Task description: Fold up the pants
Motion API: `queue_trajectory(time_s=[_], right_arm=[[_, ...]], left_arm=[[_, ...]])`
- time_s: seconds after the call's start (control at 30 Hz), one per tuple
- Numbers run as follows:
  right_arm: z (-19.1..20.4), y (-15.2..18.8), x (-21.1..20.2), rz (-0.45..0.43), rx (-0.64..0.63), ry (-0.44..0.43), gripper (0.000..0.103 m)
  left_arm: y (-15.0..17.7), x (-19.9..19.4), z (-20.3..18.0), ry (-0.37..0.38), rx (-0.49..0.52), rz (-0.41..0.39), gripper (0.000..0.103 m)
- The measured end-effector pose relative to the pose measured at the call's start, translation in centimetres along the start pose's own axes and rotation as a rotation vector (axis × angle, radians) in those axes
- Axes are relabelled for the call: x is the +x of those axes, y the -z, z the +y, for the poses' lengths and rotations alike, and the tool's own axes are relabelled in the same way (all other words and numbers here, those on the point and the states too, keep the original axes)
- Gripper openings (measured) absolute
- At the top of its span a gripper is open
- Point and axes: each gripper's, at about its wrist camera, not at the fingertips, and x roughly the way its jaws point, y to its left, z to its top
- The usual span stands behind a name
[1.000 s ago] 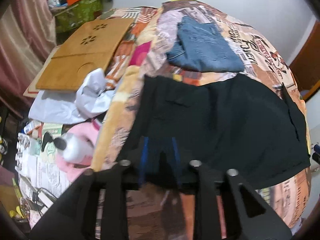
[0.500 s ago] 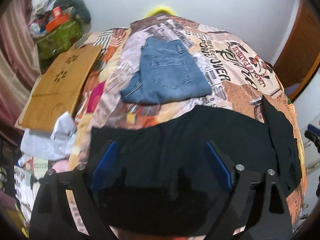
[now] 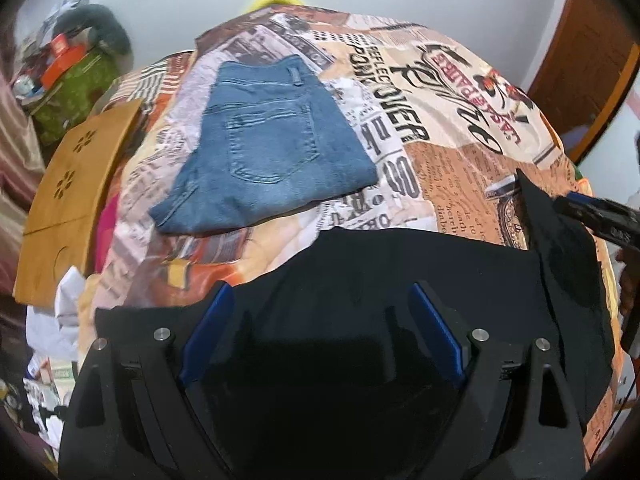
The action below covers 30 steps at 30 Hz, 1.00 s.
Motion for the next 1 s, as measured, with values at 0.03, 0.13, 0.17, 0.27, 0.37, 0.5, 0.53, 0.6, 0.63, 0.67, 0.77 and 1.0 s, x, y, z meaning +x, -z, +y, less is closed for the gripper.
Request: queue_trajectory(time_s=[0.03,0.13,0.17,0.27,0.37,0.5,0.53,0.6,0.63,0.67,0.77,1.0], right_arm=[[0.0,-0.3,0.8,0.012,0.004,-0.010,0.053],[-0.1,-1.0,2.7,0.036,0.011,-0.023,0.052],[-0.2,-1.2,3.4,0.047,0.019,-0.023,0.052],[-0.5,-1.5,5.0,0.072,0.038,-0.023,0.053],[-0.9,-1.5,5.6,0.066,0.053,-0.002,0.039],[-0.9,-1.3,5.4,0.061,0.029,0.007,0.022],[-0.8,-1.2,5.1,0.057,0.022,0.006,0.017],[-0.8,-1.4,4.6,0.049,0.024,-0.006,0.013],[-0.8,-1.3,4.0,0.038,0.032,-0.012,0.012],[-0.8,-1.2,3.4,0.029,0.037,-0.019,0.011],[-1.0,-0.8,0.9,-0.009,0.051,-0.036,0.011],[-2.2,0.2,-6.1,-0.113,0.059,-0.021,0.010]], left_arm=[[-0.1,0.3,-0.2,0.001,0.007,0.005,0.089],[-0.4,1.2,-0.9,0.004,0.027,0.018,0.089],[-0.3,1.3,-1.1,0.006,0.031,0.020,0.089],[-0.4,1.8,-1.5,0.000,0.047,0.025,0.089],[-0.4,2.3,-1.8,-0.009,0.058,0.033,0.089],[0.0,2.8,-2.1,0.000,0.050,0.065,0.089],[0.1,2.8,-2.2,0.002,0.049,0.070,0.089],[0.2,2.6,-2.5,0.004,0.051,0.075,0.089],[0.3,2.4,-2.6,0.005,0.053,0.074,0.089],[0.3,2.3,-2.7,0.003,0.054,0.074,0.089],[0.5,1.7,-3.1,-0.004,0.052,0.073,0.089],[1.1,-0.4,-3.9,0.003,0.034,0.070,0.089]])
